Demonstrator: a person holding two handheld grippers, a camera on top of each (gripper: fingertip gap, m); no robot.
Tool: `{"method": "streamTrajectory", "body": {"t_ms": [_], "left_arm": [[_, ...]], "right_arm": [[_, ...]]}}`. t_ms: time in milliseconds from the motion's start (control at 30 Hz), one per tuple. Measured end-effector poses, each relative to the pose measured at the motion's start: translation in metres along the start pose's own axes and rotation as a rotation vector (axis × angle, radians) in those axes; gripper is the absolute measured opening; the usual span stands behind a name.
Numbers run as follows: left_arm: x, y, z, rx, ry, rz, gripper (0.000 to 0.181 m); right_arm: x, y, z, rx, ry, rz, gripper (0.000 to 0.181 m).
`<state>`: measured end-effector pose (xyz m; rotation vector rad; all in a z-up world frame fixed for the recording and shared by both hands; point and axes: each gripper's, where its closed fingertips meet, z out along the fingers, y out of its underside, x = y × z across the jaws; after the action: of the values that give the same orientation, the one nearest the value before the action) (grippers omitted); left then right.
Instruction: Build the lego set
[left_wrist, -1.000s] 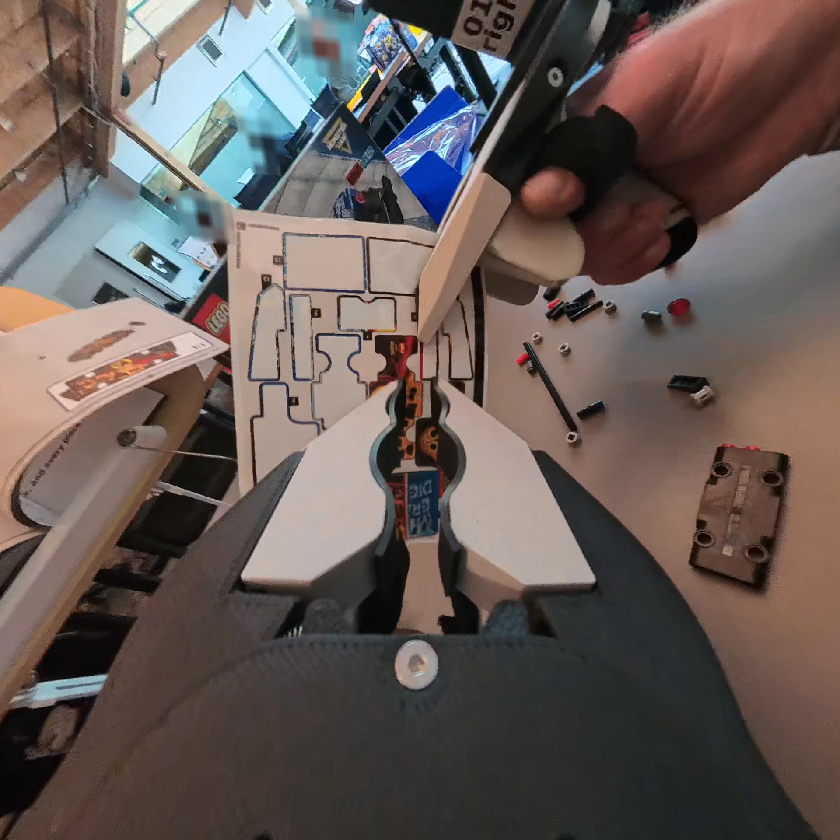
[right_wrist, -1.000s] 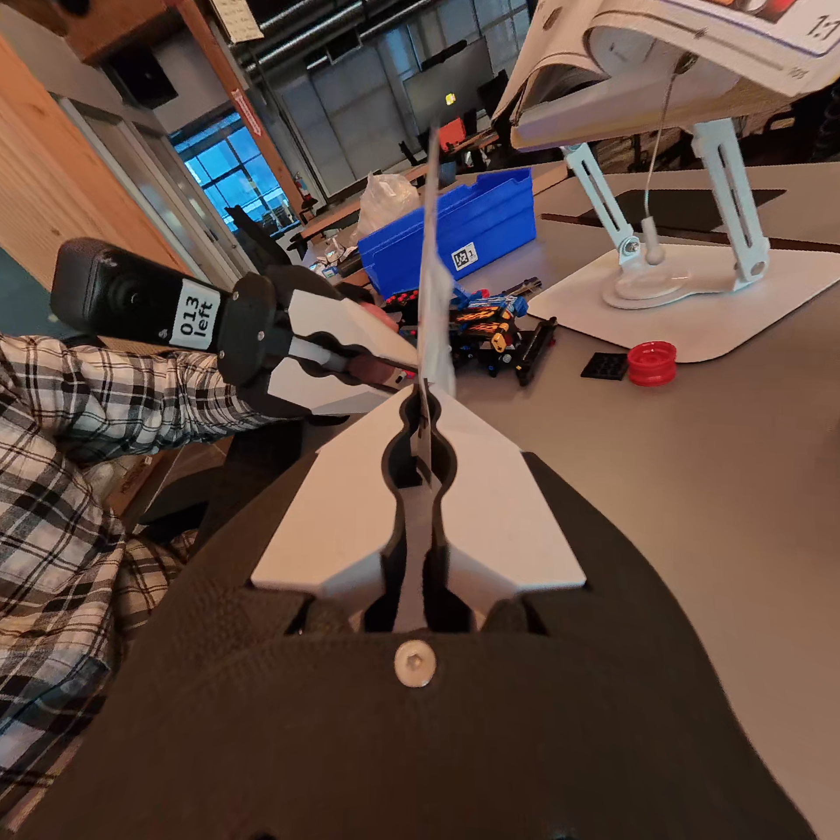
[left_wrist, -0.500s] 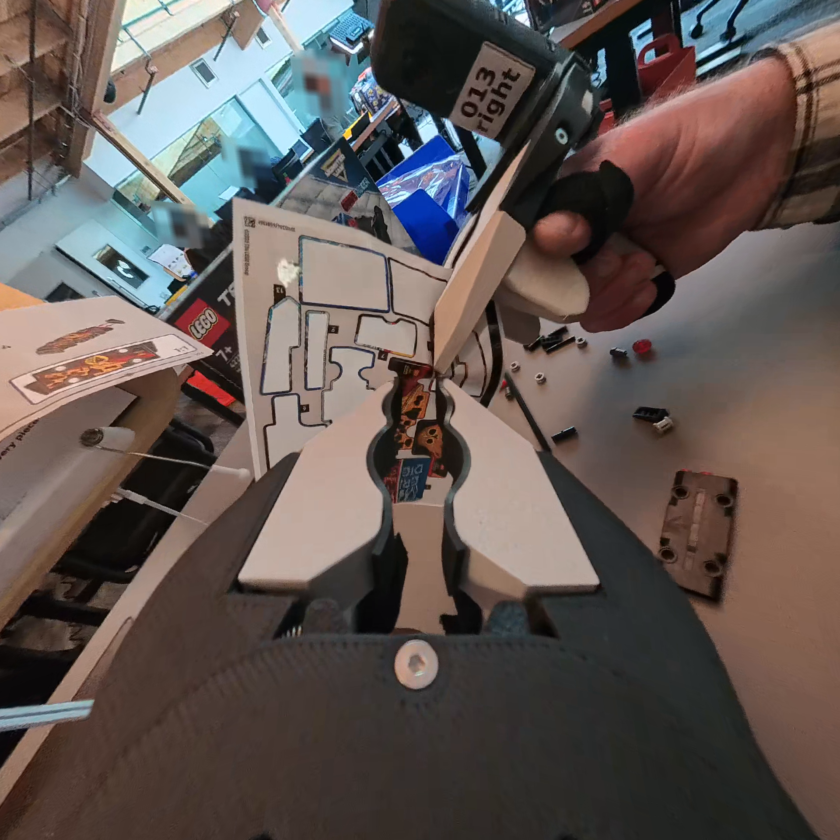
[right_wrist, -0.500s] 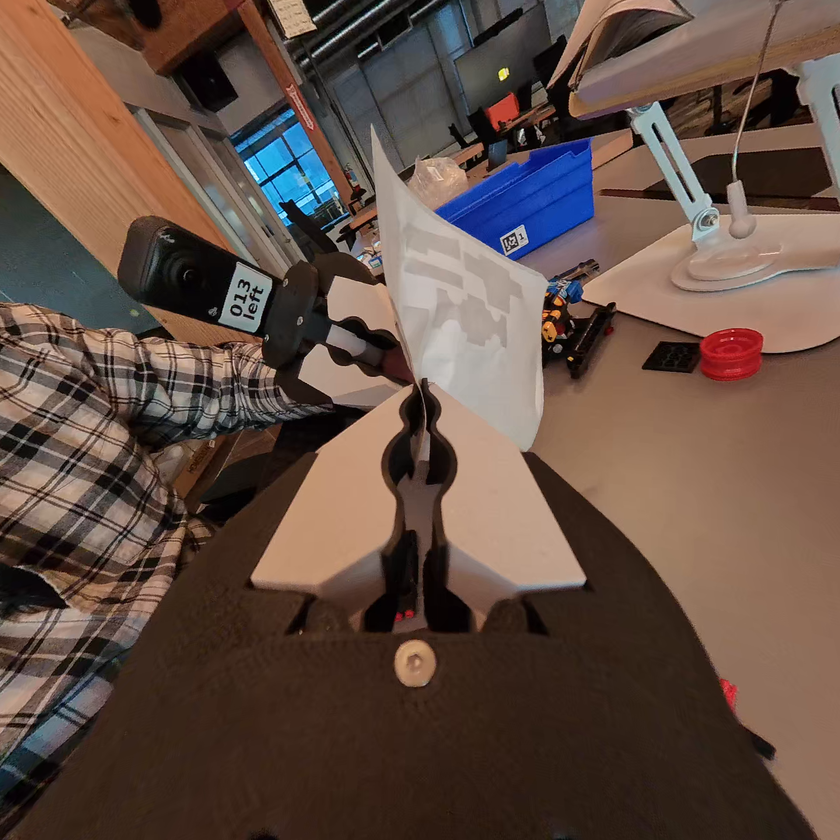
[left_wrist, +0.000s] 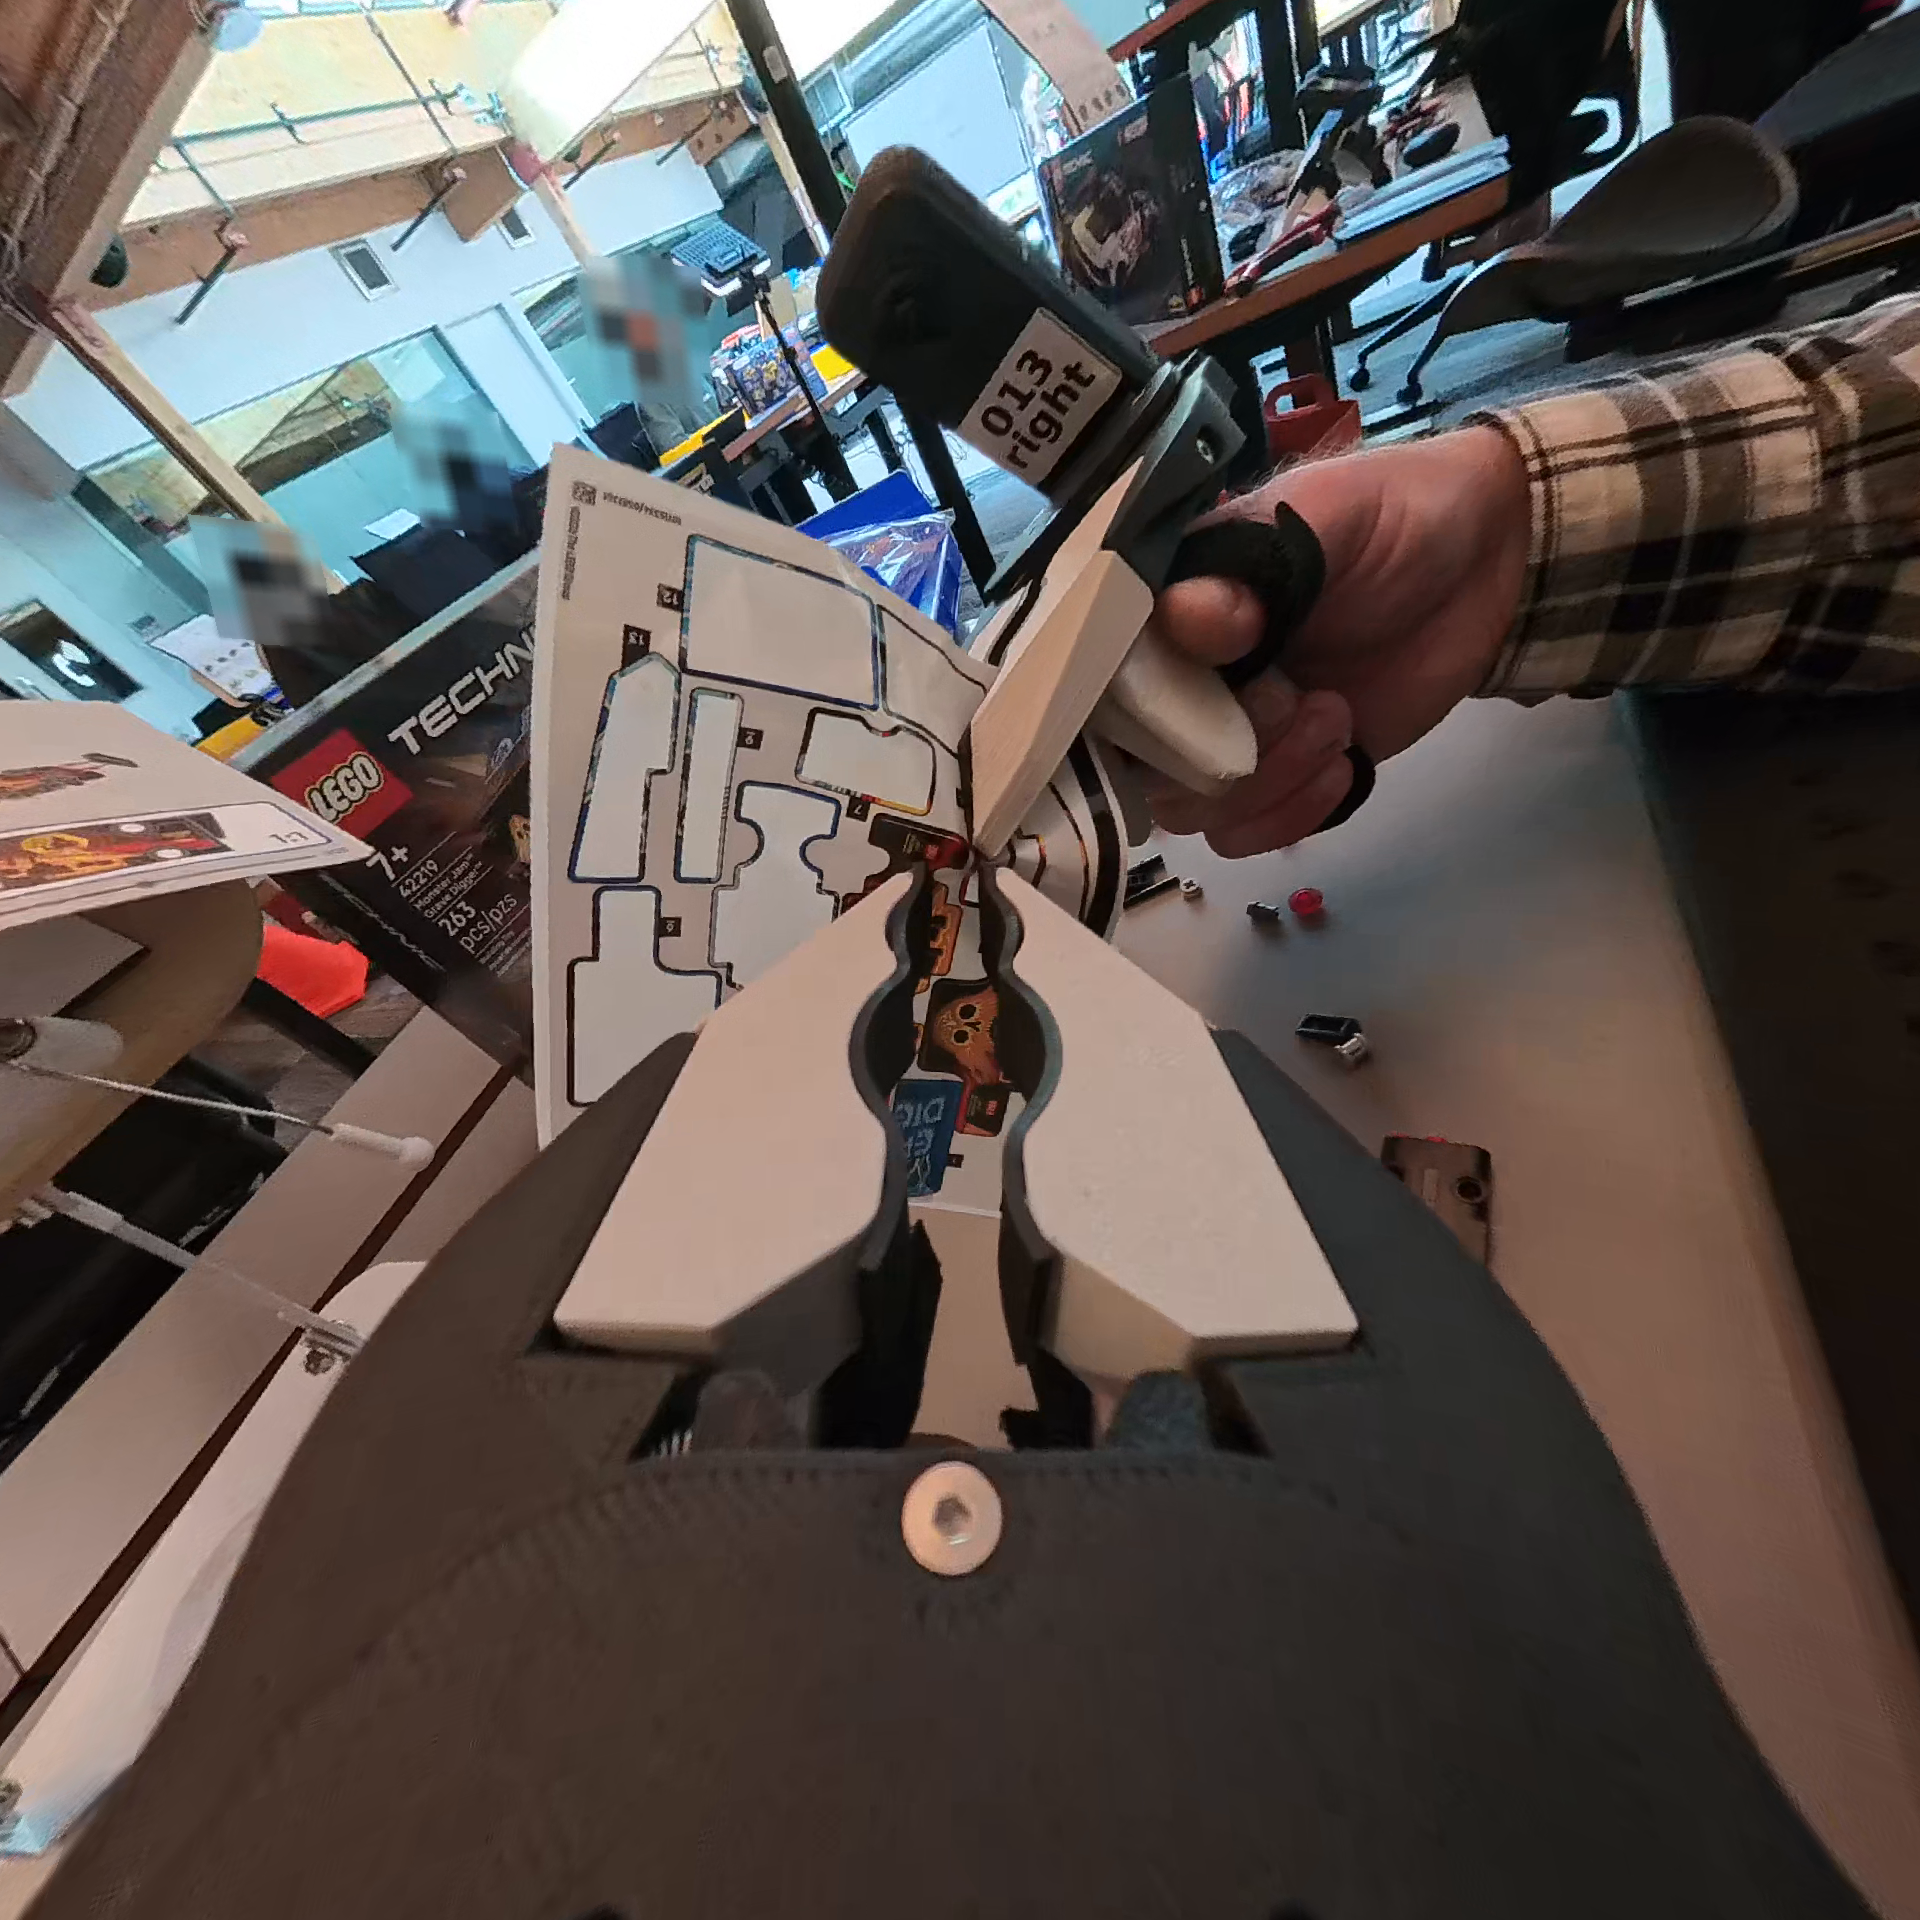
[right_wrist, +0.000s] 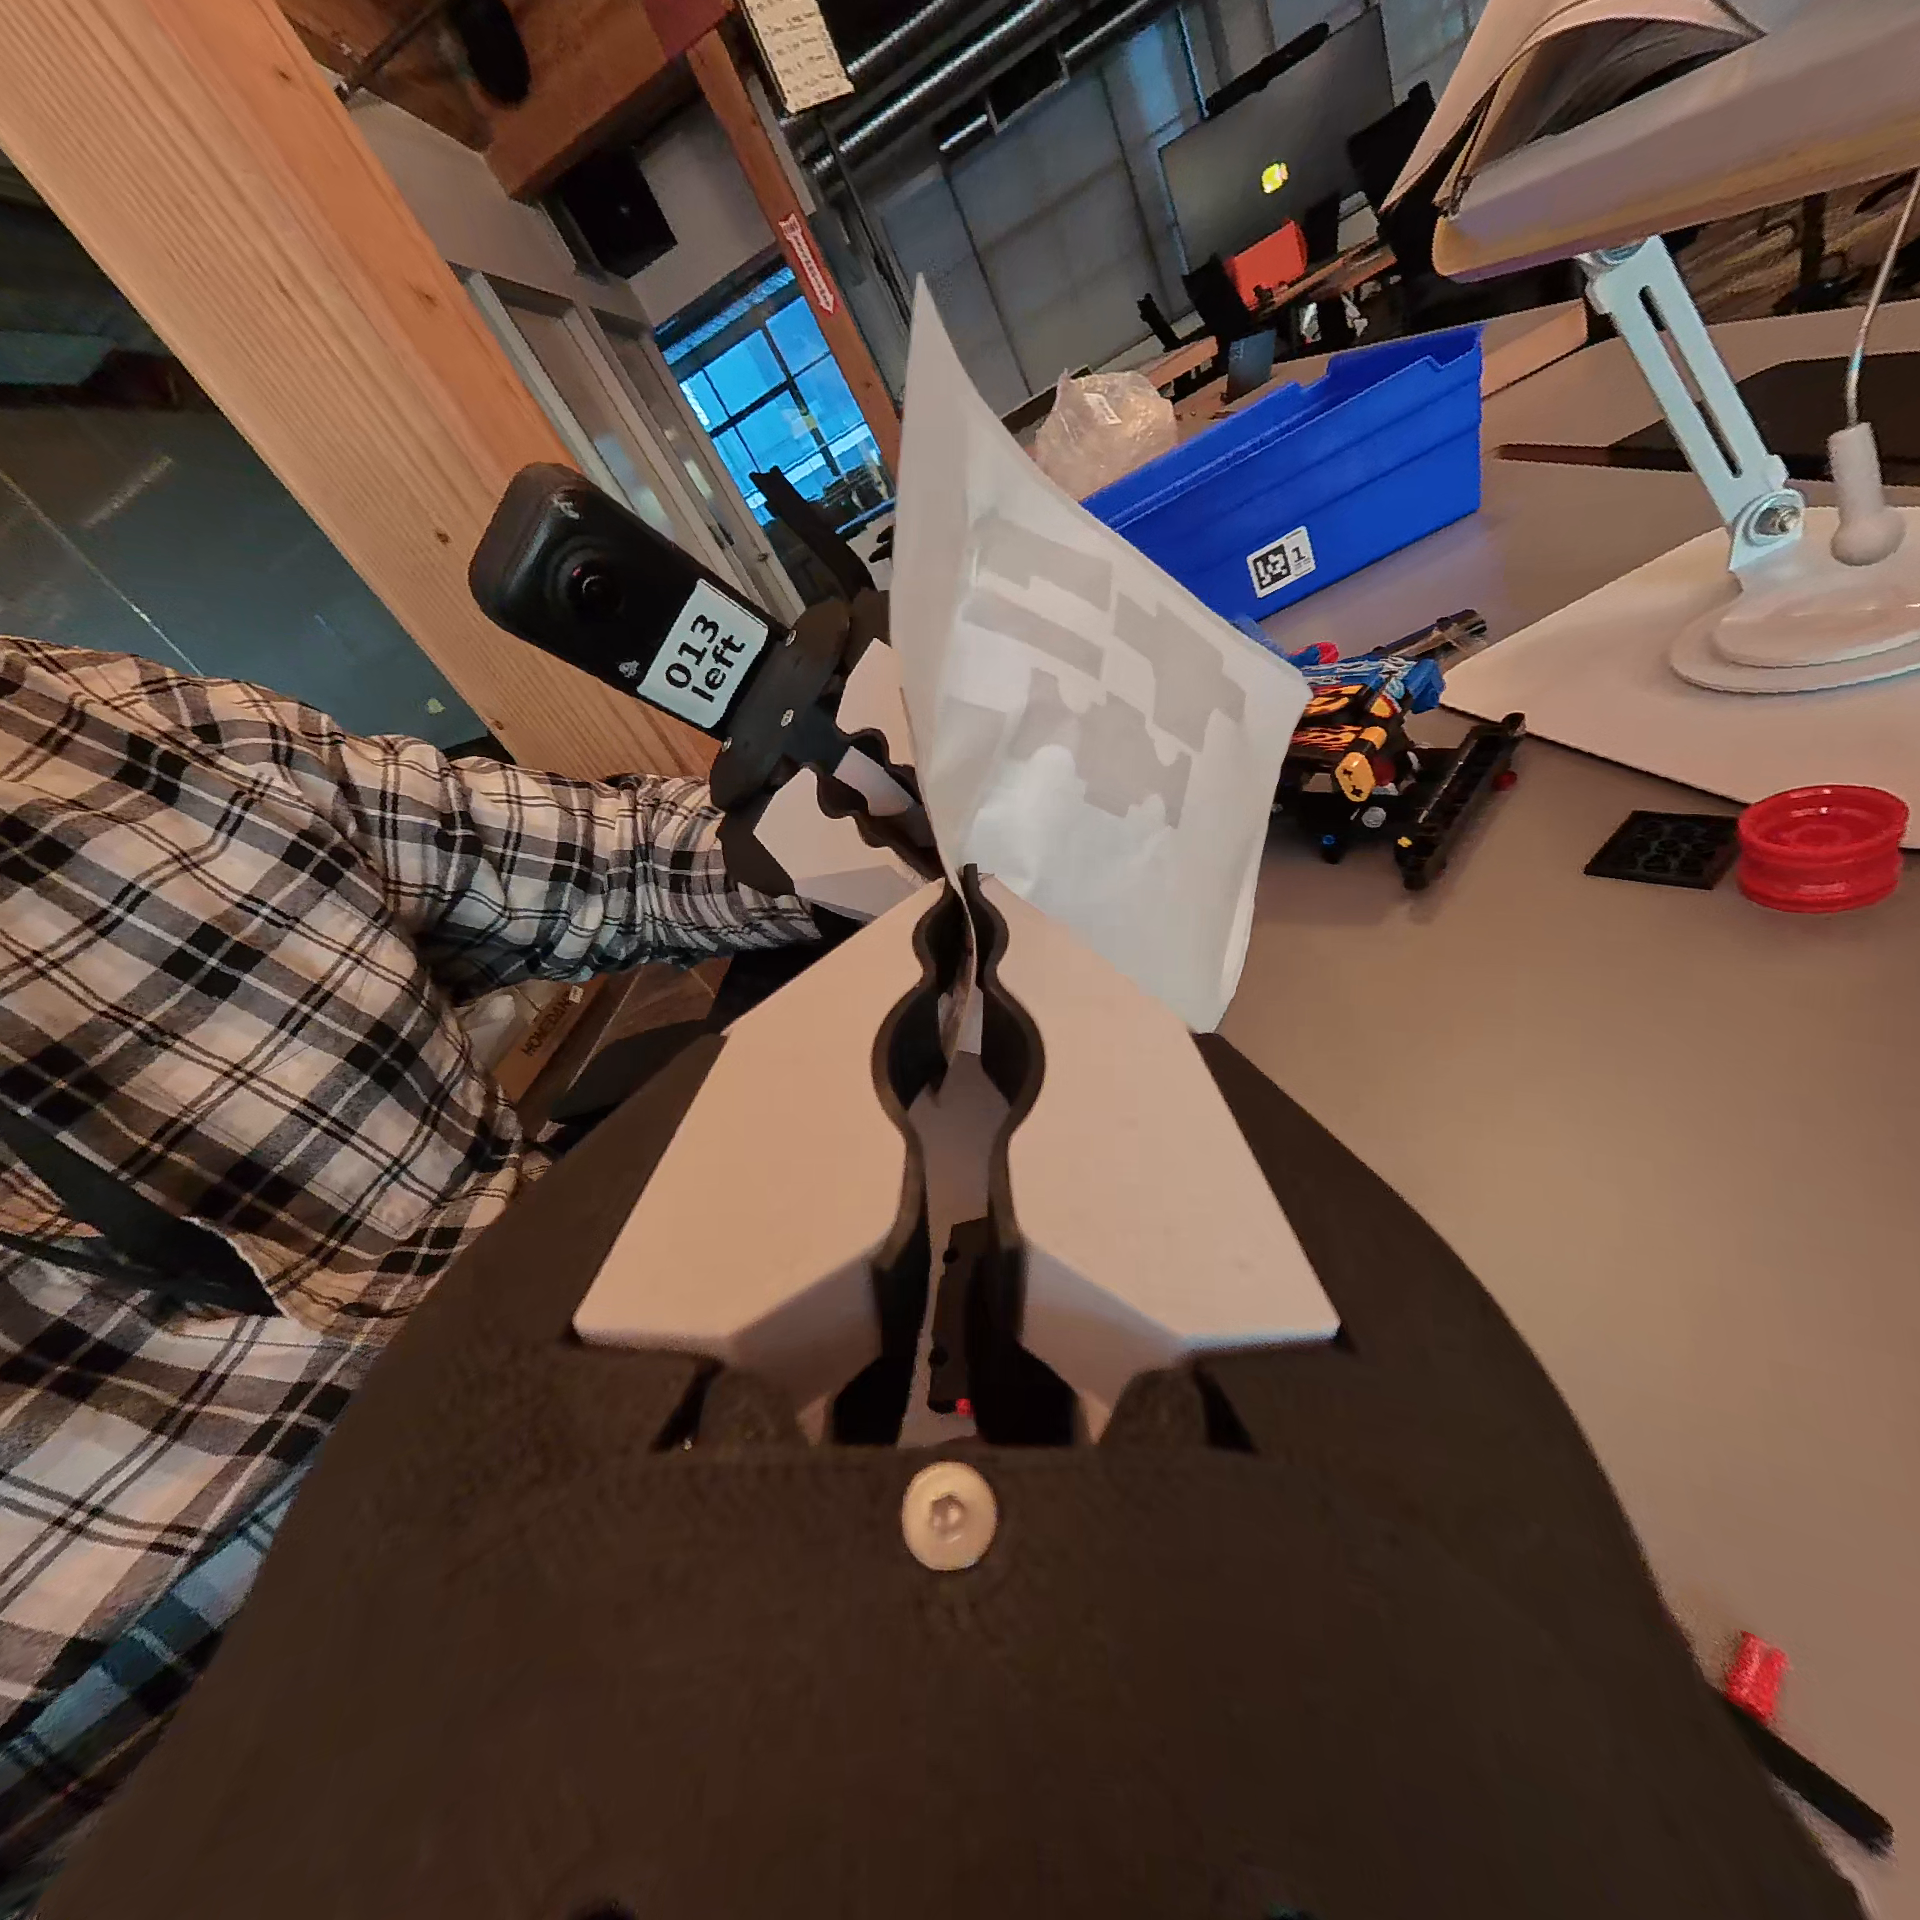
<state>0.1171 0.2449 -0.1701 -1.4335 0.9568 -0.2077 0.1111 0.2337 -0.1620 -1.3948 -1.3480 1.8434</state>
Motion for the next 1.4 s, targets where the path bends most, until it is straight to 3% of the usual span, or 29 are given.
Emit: {"method": "streamTrajectory", "body": {"t_ms": [233,567,767,833,1400], "left_arm": [[0.005,-0.004,-0.003,0.001,0.011,0.093,0.007],[0.013,-0.006,-0.007,0.077,0.236,-0.214,0.006],[0.018,-0.012,-0.012,0.130,0.365,-0.377,0.020],[0.014,-0.009,-0.011,0.117,0.350,-0.397,0.010],[0.013,-0.007,-0.011,0.132,0.392,-0.506,0.009]], "right_arm": [[-0.006,0.002,0.000,-0.016,-0.029,-0.003,0.000],[-0.011,0.005,0.002,-0.044,-0.029,-0.067,0.000],[-0.011,0.007,0.002,-0.056,-0.022,-0.087,0.000],[-0.009,0.009,0.003,-0.067,-0.009,-0.099,0.000],[-0.007,0.010,0.006,-0.097,0.059,-0.194,0.000]]}}
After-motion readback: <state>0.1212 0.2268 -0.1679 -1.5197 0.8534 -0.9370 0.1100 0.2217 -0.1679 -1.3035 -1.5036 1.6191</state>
